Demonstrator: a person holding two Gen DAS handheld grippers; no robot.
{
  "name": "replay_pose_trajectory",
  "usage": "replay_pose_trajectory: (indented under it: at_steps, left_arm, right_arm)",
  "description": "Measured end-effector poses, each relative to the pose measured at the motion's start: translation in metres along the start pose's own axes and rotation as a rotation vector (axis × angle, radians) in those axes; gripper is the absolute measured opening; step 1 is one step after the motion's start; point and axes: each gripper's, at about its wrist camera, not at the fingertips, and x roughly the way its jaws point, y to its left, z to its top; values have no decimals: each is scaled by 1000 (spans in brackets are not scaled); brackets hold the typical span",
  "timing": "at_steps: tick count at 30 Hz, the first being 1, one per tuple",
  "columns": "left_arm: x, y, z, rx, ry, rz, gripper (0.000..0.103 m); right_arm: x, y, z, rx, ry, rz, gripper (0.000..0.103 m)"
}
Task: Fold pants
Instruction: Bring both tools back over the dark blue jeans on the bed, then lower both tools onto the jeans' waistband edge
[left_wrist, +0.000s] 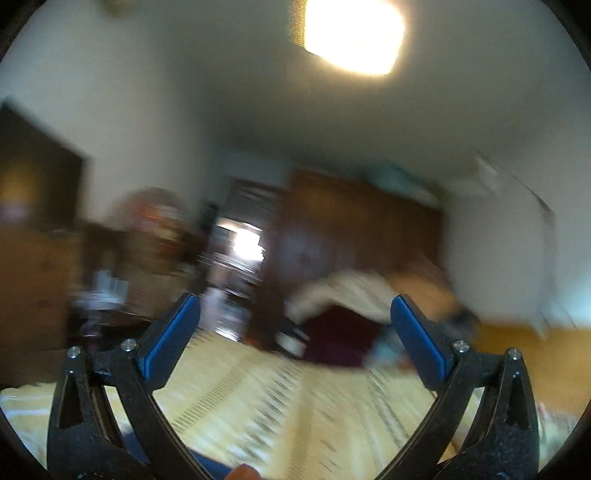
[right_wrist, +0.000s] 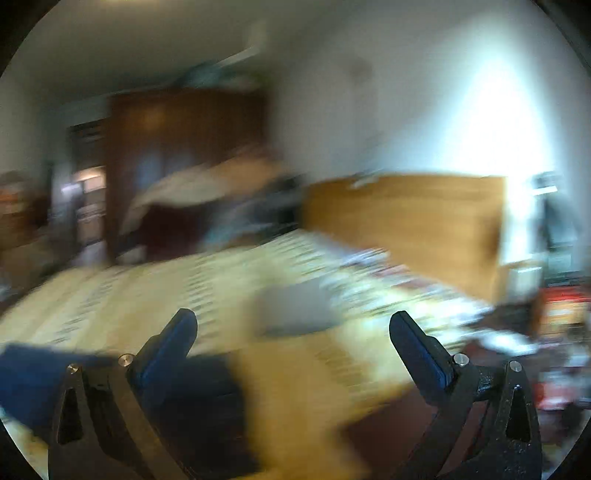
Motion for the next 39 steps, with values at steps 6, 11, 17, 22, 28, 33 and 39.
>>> replay_pose_trajectory:
  at_steps: [6, 11, 17, 22, 28, 33, 39]
  left_arm:
    - [95, 172, -1, 165, 247, 378, 103]
    - [177, 228, -139, 314, 743, 224, 103]
    - [233, 227, -302, 371, 1222, 136, 79]
    - [180, 142, -296, 401, 1144, 87, 75]
    - [88, 9, -290, 473, 973, -50, 103]
    - [62, -42, -291, 454, 977, -150, 102]
    - [71, -63, -284, 466, 957, -177, 102]
  right_arm:
    - [62, 169, 5, -137, 90, 360, 103]
    - [97, 291, -30, -297, 177, 510, 103]
    - [140, 375, -88, -368, 366, 597, 103]
    - [184, 426, -106, -307, 408, 490, 103]
    - [197, 414, -121, -205, 497, 274, 103]
    - [187, 364, -119, -168, 516, 140, 103]
    - [172, 323, -111, -103, 519, 126, 103]
